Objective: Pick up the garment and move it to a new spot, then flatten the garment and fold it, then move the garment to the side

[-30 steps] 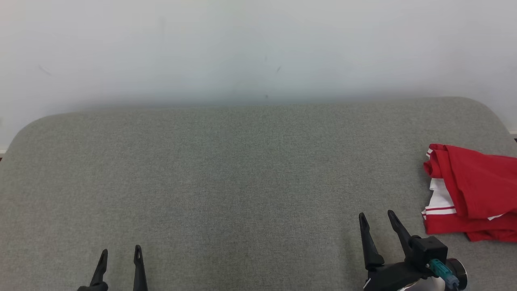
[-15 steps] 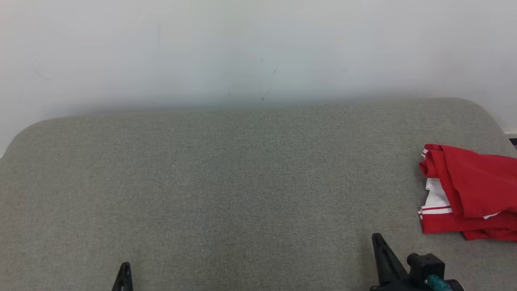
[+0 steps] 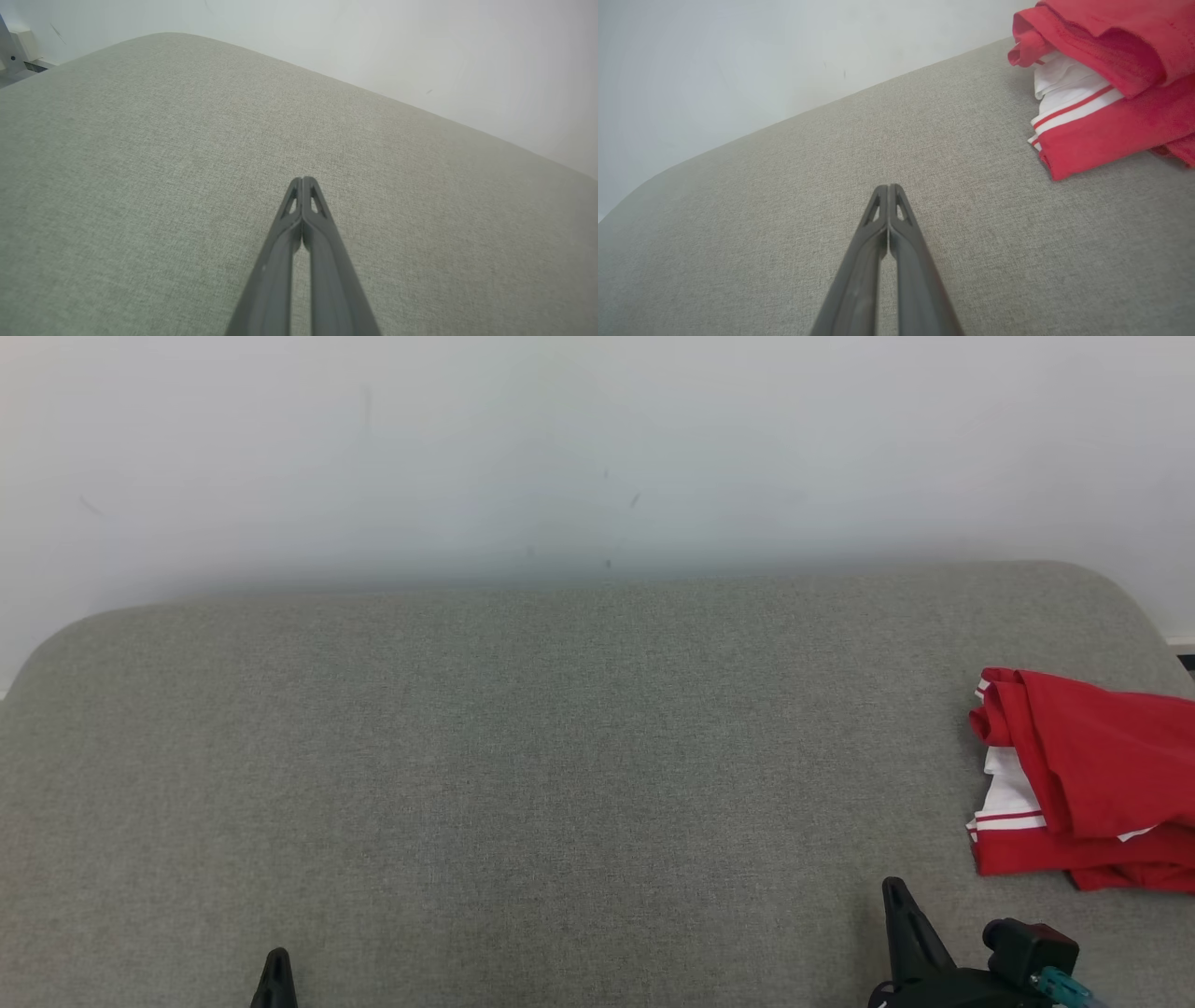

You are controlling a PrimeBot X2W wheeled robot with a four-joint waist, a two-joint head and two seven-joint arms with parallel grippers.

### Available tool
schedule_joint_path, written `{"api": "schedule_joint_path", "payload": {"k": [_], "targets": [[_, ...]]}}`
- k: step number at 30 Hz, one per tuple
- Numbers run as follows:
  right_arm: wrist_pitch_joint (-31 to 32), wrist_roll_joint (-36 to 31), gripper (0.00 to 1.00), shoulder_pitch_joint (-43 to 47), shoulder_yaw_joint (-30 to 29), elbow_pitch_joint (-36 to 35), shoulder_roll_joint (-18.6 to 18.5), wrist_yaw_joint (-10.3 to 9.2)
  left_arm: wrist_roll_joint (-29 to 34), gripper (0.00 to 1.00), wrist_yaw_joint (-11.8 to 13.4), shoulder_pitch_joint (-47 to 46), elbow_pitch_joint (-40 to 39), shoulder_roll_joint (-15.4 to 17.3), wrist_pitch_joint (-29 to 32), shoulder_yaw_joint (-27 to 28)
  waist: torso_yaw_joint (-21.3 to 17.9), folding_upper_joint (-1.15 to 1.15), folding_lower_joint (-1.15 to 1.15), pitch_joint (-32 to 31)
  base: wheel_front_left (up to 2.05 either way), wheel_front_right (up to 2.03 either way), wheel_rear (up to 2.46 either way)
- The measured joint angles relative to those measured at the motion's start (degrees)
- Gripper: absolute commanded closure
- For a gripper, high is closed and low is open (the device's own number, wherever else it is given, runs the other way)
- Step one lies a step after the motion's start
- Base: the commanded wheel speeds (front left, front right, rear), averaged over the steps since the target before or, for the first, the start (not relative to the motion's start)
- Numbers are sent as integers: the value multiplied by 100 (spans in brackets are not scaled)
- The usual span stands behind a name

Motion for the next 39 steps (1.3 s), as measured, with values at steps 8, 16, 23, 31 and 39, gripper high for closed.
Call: {"api": "schedule_joint_path", "payload": {"k": [8,16,23,31,39], "targets": [[177,828,100,0,-43,-148,1,0,-786,100,-45,-45,-65,0,180,11,1,0,0,6,0,0,0],[360,1577,100,-3,-98,-271,0,0,-1511,100,-71,-126,-129,2,361,32,1,0,0,12,0,0,0],[504,2165,100,-9,-137,-383,1,0,-2125,100,-96,-174,-171,3,510,53,1,0,0,16,0,0,0],[638,2740,100,-21,-175,-481,1,0,-2651,100,-123,-240,-215,5,643,76,2,0,0,21,0,0,0],[770,3329,100,-34,-215,-581,1,0,-3245,100,-147,-288,-247,9,779,100,2,0,0,27,0,0,0]]}}
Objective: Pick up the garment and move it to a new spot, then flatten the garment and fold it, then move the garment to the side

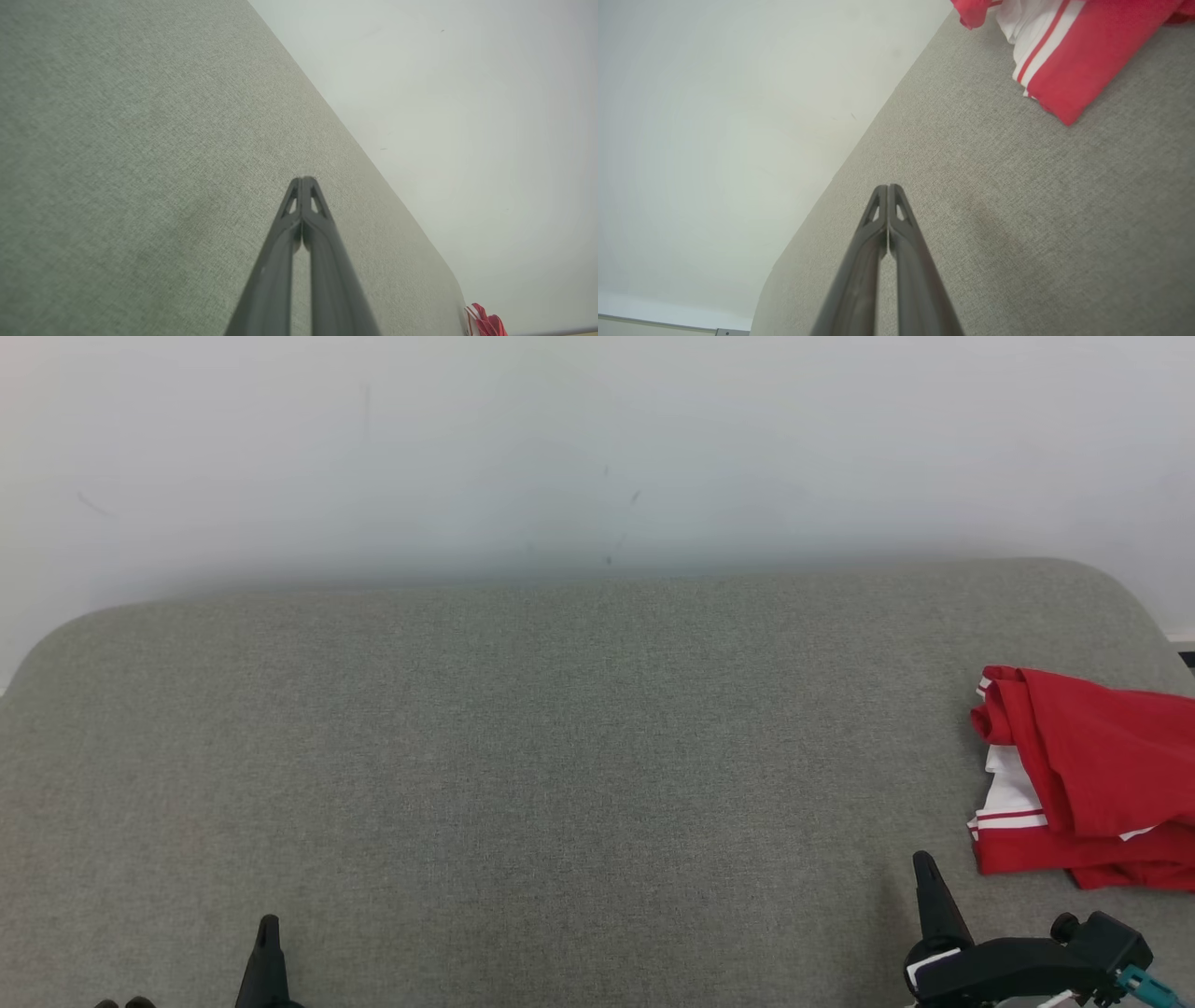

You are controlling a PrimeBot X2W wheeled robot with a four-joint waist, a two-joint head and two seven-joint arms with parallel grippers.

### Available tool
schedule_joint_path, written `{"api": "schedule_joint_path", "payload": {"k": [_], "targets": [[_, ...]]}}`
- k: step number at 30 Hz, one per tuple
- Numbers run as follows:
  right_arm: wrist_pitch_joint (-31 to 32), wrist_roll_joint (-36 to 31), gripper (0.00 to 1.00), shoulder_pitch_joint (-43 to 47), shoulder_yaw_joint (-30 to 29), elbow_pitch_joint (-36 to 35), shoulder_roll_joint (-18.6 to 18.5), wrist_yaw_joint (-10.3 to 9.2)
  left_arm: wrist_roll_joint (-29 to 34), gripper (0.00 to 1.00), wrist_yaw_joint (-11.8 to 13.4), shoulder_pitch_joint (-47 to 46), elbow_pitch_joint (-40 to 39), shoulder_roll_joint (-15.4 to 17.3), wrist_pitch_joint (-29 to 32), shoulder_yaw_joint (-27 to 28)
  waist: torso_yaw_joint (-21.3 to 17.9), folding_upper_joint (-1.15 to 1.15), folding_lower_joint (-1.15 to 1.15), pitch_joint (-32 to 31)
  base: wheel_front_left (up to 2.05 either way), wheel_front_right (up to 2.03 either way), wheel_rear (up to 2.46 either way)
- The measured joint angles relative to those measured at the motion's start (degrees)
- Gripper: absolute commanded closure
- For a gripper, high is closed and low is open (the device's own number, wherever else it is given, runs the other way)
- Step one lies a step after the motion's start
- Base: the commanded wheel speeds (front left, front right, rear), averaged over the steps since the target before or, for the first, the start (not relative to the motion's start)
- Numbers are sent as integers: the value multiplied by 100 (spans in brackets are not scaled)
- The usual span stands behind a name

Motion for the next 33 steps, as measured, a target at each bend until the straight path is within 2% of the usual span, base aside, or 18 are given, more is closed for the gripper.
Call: {"api": "schedule_joint_path", "payload": {"k": [33], "targets": [[499,2018,100,-60,-145,-357,-1,0,-2011,100,-98,-216,-156,15,497,66,2,0,0,23,0,0,0]]}}
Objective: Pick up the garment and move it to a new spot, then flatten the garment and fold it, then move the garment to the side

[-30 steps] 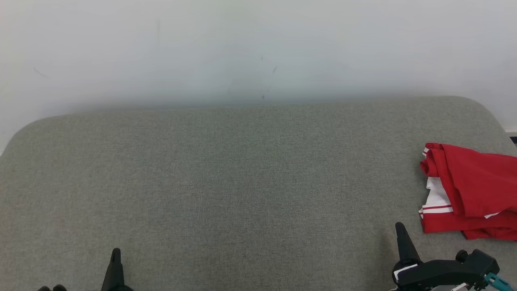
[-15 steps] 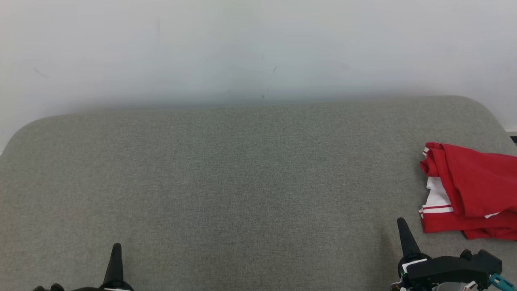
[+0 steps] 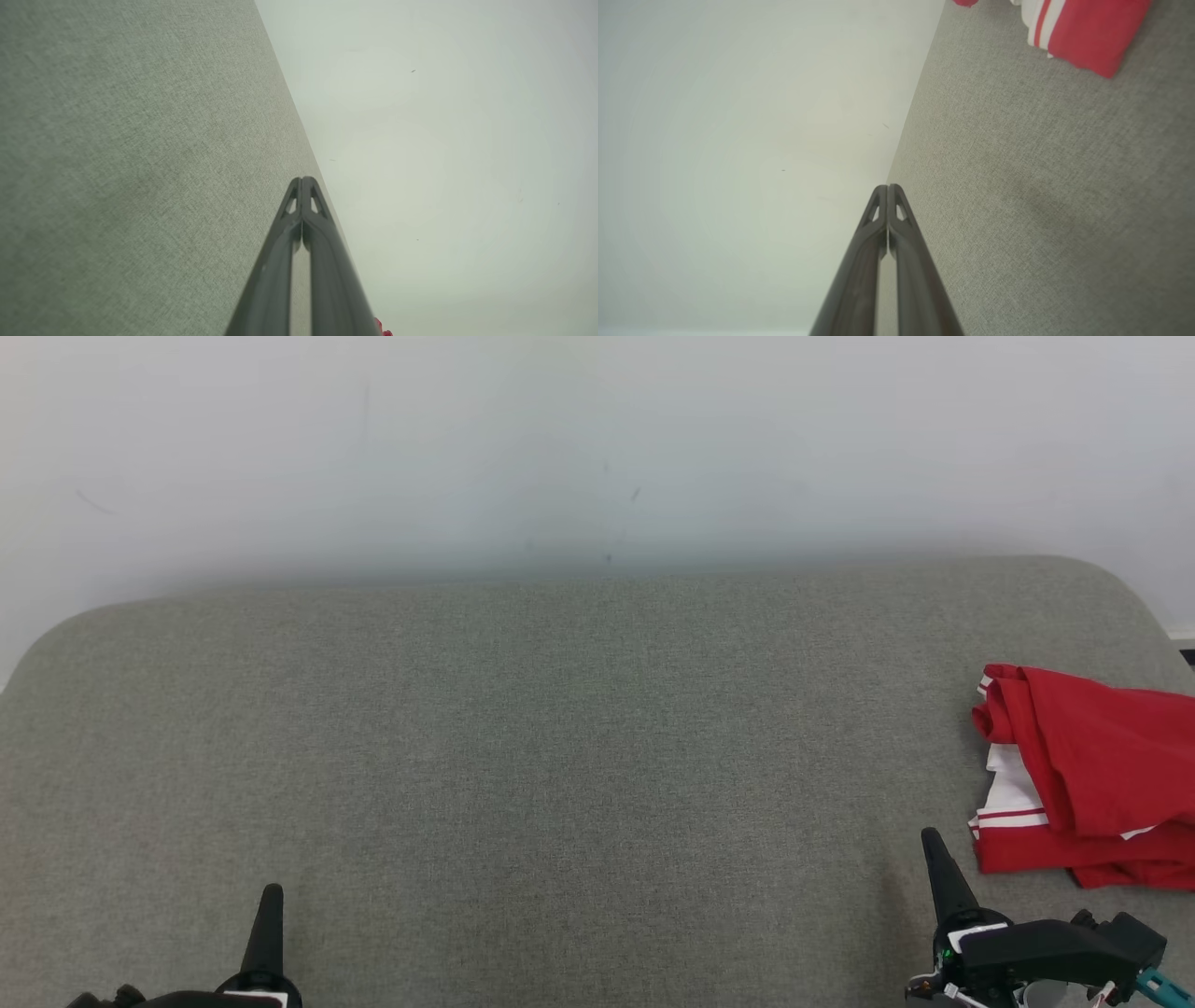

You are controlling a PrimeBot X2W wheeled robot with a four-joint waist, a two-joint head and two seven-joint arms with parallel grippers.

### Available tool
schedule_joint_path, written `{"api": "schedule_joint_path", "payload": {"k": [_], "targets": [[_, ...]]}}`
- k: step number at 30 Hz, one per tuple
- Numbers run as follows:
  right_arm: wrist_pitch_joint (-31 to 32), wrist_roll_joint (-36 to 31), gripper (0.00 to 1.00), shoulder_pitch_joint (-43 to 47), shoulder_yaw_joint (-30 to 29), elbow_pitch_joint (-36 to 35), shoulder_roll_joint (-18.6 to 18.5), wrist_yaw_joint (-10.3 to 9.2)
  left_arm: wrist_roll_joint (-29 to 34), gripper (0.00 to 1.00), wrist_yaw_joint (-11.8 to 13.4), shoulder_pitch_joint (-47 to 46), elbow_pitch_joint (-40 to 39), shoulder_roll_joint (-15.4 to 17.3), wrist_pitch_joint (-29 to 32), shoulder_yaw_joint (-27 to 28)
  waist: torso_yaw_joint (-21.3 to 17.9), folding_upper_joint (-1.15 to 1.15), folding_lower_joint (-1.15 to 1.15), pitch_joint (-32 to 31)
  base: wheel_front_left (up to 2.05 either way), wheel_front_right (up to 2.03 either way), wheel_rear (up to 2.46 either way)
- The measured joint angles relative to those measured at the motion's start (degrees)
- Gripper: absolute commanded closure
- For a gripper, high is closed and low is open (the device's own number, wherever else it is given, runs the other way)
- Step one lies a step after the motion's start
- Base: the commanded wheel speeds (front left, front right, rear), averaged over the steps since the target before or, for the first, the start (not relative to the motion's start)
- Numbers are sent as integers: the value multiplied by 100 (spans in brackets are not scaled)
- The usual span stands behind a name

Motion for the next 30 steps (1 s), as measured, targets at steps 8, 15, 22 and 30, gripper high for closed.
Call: {"api": "schedule_joint_path", "payload": {"k": [8,15,22,30], "targets": [[99,413,100,-9,-27,-74,0,0,-393,100,-3,-55,-26,3,100,12,0,0,0,6,0,0,0],[197,808,100,-17,-56,-144,0,-1,-767,100,-15,-88,-53,5,191,23,1,0,0,11,0,0,0],[258,1118,100,-23,-77,-192,0,-1,-1083,100,-53,-115,-80,7,260,33,1,0,0,16,0,0,0],[352,1462,100,-28,-104,-257,0,-1,-1425,100,-58,-165,-107,9,352,47,2,0,0,22,0,0,0]]}}
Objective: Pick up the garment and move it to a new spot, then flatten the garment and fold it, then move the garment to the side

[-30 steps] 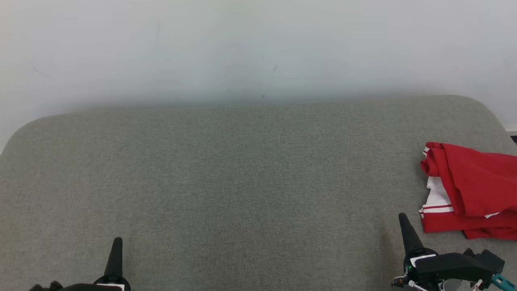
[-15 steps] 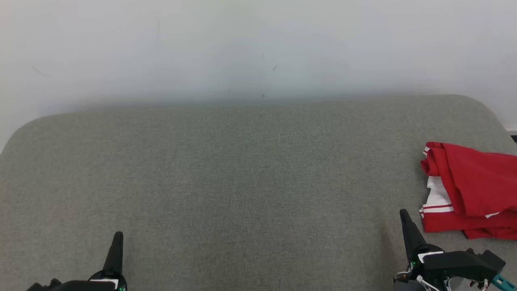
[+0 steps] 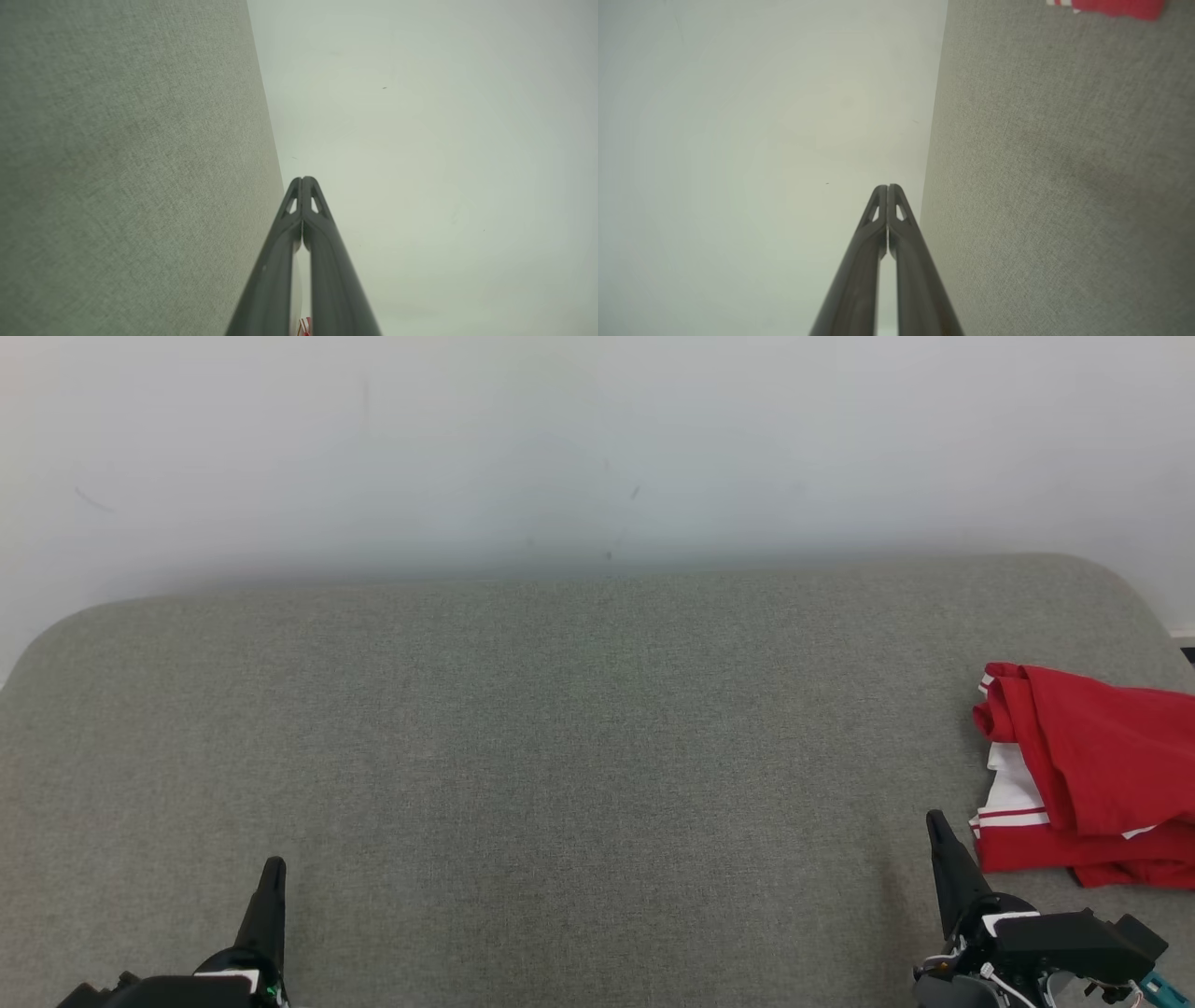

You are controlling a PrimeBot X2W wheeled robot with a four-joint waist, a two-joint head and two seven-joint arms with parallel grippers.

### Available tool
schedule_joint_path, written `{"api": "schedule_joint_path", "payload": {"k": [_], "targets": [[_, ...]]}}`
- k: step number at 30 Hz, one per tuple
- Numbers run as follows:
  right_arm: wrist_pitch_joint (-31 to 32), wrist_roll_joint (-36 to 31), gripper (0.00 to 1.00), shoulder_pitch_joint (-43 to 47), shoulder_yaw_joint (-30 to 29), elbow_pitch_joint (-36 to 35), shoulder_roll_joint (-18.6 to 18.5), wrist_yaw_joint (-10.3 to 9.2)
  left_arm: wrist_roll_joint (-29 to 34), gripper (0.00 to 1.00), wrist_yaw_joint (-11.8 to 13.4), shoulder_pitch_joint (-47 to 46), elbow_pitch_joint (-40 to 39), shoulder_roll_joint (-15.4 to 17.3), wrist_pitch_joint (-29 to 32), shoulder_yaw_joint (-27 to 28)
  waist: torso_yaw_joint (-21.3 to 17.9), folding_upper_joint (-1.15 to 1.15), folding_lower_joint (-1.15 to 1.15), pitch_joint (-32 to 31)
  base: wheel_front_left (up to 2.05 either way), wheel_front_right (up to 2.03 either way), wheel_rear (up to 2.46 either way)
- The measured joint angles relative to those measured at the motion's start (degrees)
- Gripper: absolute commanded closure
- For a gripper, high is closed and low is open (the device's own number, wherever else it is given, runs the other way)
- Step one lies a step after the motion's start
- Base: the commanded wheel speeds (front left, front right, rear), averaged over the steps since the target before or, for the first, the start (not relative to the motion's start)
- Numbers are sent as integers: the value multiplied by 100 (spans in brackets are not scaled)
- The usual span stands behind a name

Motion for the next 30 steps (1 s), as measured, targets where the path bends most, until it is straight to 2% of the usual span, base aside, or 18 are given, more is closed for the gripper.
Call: {"api": "schedule_joint_path", "payload": {"k": [11,30], "targets": [[99,452,100,-7,-27,-78,0,0,-411,100,-29,-38,-33,4,102,13,1,0,0,8,0,0,0],[100,457,100,-10,-30,-85,0,0,-421,100,-29,-42,-36,4,108,12,1,0,0,8,0,0,0]]}}
